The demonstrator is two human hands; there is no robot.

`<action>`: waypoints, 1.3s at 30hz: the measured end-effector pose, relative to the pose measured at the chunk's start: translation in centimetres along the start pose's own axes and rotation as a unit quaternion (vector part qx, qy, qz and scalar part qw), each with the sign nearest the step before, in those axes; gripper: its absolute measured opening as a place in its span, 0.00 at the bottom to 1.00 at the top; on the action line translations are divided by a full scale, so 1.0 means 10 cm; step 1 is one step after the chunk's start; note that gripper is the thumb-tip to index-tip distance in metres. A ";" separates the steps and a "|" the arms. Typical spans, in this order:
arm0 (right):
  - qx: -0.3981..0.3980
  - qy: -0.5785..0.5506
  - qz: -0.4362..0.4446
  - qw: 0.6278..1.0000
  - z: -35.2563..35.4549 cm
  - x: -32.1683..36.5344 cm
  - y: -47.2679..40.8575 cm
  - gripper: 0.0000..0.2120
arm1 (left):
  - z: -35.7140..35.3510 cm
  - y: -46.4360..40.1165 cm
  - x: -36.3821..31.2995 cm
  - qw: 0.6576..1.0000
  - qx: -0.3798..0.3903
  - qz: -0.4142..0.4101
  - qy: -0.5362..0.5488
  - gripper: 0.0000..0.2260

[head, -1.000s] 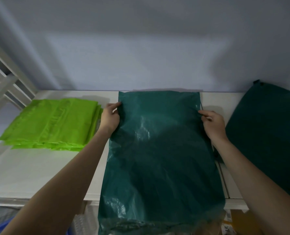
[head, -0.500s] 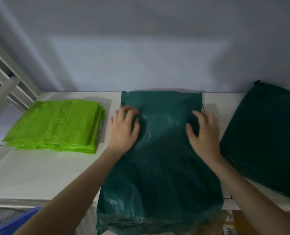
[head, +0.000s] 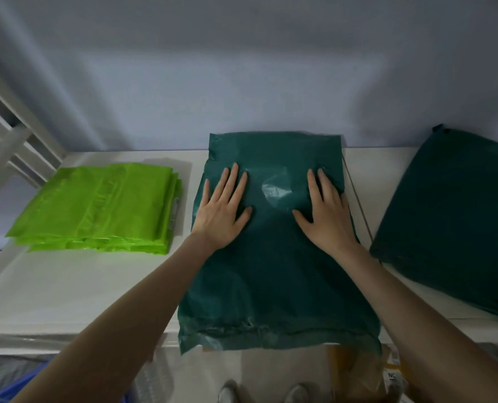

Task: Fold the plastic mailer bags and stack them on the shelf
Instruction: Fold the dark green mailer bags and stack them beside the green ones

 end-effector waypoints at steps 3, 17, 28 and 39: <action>-0.028 0.023 0.022 0.999 0.04 -0.02 0.18 0.37 | 0.04 0.21 -0.02 0.998 -0.027 -0.051 0.022 0.28; 0.120 0.063 0.032 0.990 -0.14 -0.38 0.63 0.28 | -0.21 0.59 0.16 0.987 0.138 -0.031 0.073 0.38; 0.166 0.024 -0.008 0.986 -0.07 -0.30 0.37 0.29 | -0.09 0.38 0.04 0.986 0.164 0.041 0.002 0.28; 0.085 0.047 0.085 0.992 -0.38 0.41 1.35 0.34 | -0.15 1.13 -0.72 0.994 0.077 0.034 0.071 0.33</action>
Point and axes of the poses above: each hand's wrist, its own y-axis away from the middle knuckle, its own z-axis out of the back of the hand, x = y × z, the point moved 2 cm from there along -y, towards the middle knuckle, and after that the axes turned 2 degrees about -z, right-handed, at the moved point
